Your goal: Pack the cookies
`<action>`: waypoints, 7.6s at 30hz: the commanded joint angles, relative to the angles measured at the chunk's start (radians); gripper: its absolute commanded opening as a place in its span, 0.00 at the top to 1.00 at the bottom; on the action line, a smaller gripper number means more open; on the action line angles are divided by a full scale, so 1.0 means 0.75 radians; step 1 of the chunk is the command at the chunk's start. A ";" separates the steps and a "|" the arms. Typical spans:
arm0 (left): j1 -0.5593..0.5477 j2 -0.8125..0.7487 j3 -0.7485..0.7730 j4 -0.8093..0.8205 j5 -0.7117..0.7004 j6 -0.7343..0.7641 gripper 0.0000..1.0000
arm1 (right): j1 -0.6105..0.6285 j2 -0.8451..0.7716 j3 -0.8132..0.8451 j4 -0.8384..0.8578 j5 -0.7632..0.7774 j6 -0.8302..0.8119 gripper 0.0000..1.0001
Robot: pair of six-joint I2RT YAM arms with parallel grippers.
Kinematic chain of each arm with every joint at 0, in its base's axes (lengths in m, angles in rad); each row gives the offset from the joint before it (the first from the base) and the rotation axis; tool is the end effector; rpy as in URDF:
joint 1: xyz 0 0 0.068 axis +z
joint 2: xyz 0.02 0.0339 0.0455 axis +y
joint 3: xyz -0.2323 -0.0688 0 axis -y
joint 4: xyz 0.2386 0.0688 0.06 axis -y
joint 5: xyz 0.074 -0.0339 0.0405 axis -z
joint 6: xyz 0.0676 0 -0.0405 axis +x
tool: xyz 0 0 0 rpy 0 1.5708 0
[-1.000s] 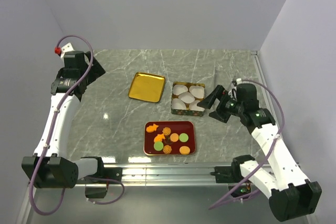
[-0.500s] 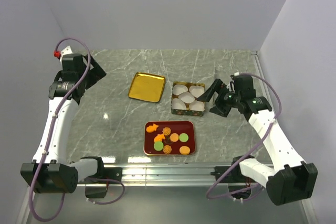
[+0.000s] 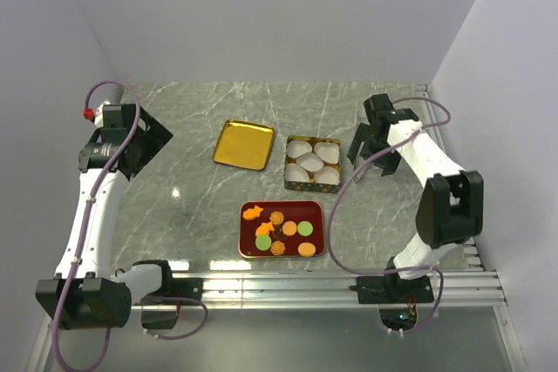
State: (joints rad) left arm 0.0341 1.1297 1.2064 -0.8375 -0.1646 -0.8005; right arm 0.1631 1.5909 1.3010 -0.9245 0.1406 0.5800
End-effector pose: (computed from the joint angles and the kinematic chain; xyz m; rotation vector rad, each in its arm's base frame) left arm 0.2555 0.0198 0.3047 -1.0176 2.0925 -0.1948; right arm 0.3169 0.0426 0.2030 0.6053 2.6924 -0.0006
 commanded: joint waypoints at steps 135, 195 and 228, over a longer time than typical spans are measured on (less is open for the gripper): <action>-0.211 -0.048 0.136 0.149 0.162 0.131 0.02 | 1.189 -0.177 0.329 -0.541 -0.339 -0.053 0.36; -0.250 -0.165 -0.003 0.162 0.097 0.149 0.01 | 1.445 0.131 0.386 -0.694 -0.279 0.000 0.48; -0.250 -0.140 0.058 0.133 0.089 0.153 0.01 | 1.390 0.094 0.433 -0.694 -0.204 0.041 0.66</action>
State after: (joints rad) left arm -0.1486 1.0294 1.1999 -0.7456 -0.0792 -0.6994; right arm 1.2304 1.7111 1.5856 -1.3464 -0.0605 0.5854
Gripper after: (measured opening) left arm 0.989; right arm 0.431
